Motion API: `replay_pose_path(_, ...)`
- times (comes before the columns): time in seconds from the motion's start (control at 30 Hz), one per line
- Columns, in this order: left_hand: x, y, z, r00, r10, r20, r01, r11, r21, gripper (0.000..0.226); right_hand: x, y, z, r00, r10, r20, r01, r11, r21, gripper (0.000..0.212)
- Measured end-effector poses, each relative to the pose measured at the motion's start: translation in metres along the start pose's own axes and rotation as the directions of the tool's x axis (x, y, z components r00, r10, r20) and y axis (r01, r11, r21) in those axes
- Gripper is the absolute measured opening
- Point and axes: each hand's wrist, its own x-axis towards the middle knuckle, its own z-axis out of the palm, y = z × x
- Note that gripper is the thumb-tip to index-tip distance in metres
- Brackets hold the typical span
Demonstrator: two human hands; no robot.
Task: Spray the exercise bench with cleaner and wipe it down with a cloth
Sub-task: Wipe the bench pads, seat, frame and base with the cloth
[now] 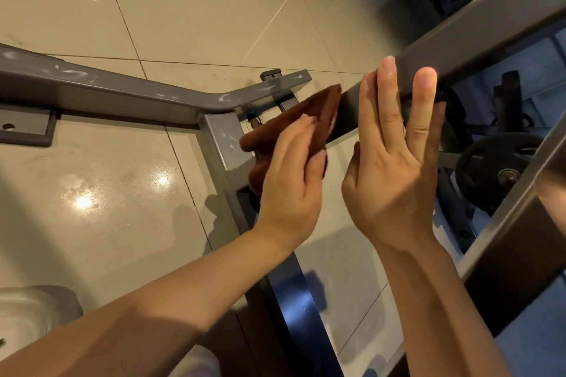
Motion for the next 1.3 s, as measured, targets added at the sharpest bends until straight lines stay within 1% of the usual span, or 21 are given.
replay_pose_path(0.07, -0.009, -0.015, 0.002, 0.990, 0.051, 0.131, -0.062, 0.995, 0.081, 0.056, -0.001, 0.001, -0.003, 1.000, -0.004, -0.005, 0.004, 1.000, 0.004, 0.055)
replay_pose_path(0.13, -0.020, -0.039, 0.000, 0.979, 0.007, 0.201, -0.049, 0.978, 0.202, 0.064, -0.001, 0.001, -0.003, 1.000, 0.002, -0.001, -0.002, 1.000, -0.023, 0.056)
replay_pose_path(0.2, -0.032, -0.062, -0.006, 0.971, -0.080, 0.225, 0.019, 0.965, 0.262, 0.065, 0.000, 0.000, -0.001, 1.000, 0.005, -0.007, -0.005, 0.999, -0.043, 0.058)
replay_pose_path(0.3, -0.053, -0.083, -0.014, 0.941, -0.210, 0.266, 0.133, 0.951, 0.278, 0.069, 0.000, -0.001, 0.000, 1.000, 0.017, -0.011, -0.018, 0.999, -0.039, 0.060)
replay_pose_path(0.33, -0.057, -0.083, -0.013, 0.934, -0.252, 0.255, 0.179, 0.944, 0.277, 0.072, 0.000, -0.002, 0.001, 1.000, 0.022, -0.011, -0.022, 0.999, -0.041, 0.060)
replay_pose_path(0.4, -0.055, -0.072, -0.004, 0.944, -0.285, 0.164, 0.242, 0.941, 0.238, 0.071, -0.001, -0.003, 0.002, 1.000, 0.029, 0.001, -0.029, 0.998, -0.050, 0.060)
replay_pose_path(0.43, -0.050, -0.062, 0.002, 0.958, -0.262, 0.120, 0.233, 0.950, 0.210, 0.068, 0.000, -0.003, 0.002, 1.000, 0.028, 0.008, -0.027, 0.998, -0.051, 0.061)
replay_pose_path(0.5, -0.041, -0.041, 0.011, 0.987, -0.133, 0.086, 0.114, 0.975, 0.192, 0.065, 0.001, -0.002, 0.001, 0.999, 0.023, 0.024, -0.022, 0.999, -0.046, 0.063)
replay_pose_path(0.6, -0.031, -0.030, 0.012, 0.989, 0.074, 0.126, -0.097, 0.978, 0.185, 0.063, 0.001, -0.002, 0.000, 0.999, 0.016, 0.042, -0.014, 0.999, -0.051, 0.065)
replay_pose_path(0.63, -0.029, -0.030, 0.011, 0.985, 0.104, 0.137, -0.129, 0.974, 0.186, 0.063, 0.001, -0.002, -0.001, 0.999, 0.013, 0.047, -0.011, 0.999, -0.053, 0.064)
replay_pose_path(0.7, -0.028, -0.035, 0.011, 0.987, 0.107, 0.122, -0.131, 0.969, 0.208, 0.060, 0.001, -0.001, -0.001, 0.999, 0.014, 0.048, -0.011, 0.998, -0.061, 0.064)
replay_pose_path(0.77, -0.032, -0.044, 0.009, 0.995, 0.032, 0.090, -0.052, 0.972, 0.230, 0.061, 0.001, -0.001, -0.001, 0.999, 0.015, 0.046, -0.012, 0.998, -0.060, 0.065)
replay_pose_path(0.83, -0.035, -0.053, 0.003, 0.990, -0.125, 0.062, 0.110, 0.973, 0.203, 0.067, 0.001, -0.001, -0.002, 0.999, 0.016, 0.049, -0.013, 0.998, -0.059, 0.065)
replay_pose_path(0.93, -0.033, -0.061, -0.009, 0.940, -0.341, -0.021, 0.341, 0.933, 0.116, 0.072, 0.001, -0.003, -0.001, 0.997, 0.026, 0.068, -0.024, 0.999, -0.039, 0.065)
replay_pose_path(1.0, -0.028, -0.050, -0.006, 0.920, -0.384, -0.077, 0.388, 0.921, 0.043, 0.072, 0.002, -0.005, 0.001, 0.997, 0.038, 0.065, -0.038, 0.999, -0.005, 0.064)
replay_pose_path(1.03, -0.024, -0.040, -0.002, 0.930, -0.359, -0.076, 0.361, 0.932, 0.015, 0.071, 0.003, -0.006, 0.002, 0.998, 0.043, 0.054, -0.044, 0.999, 0.010, 0.064)
replay_pose_path(1.1, -0.016, -0.018, 0.007, 0.979, -0.200, -0.041, 0.201, 0.980, 0.010, 0.067, 0.004, -0.007, 0.003, 0.998, 0.048, 0.041, -0.049, 0.999, 0.019, 0.063)
replay_pose_path(1.17, -0.013, -0.008, 0.015, 0.999, -0.014, 0.029, 0.012, 0.998, 0.068, 0.066, 0.005, -0.006, 0.002, 0.998, 0.039, 0.045, -0.039, 0.999, 0.000, 0.061)
replay_pose_path(1.2, -0.013, -0.011, 0.017, 0.998, 0.042, 0.055, -0.049, 0.992, 0.115, 0.067, 0.004, -0.005, 0.002, 0.998, 0.031, 0.052, -0.030, 0.999, -0.012, 0.060)
replay_pose_path(1.23, -0.016, -0.019, 0.019, 0.996, 0.056, 0.066, -0.066, 0.985, 0.160, 0.070, 0.004, -0.003, 0.002, 0.998, 0.018, 0.057, -0.018, 1.000, -0.003, 0.060)
replay_pose_path(1.3, -0.033, -0.039, 0.019, 0.997, -0.043, 0.067, 0.027, 0.973, 0.228, 0.080, 0.003, 0.002, 0.001, 0.998, -0.017, 0.059, 0.011, 0.994, 0.108, 0.059)
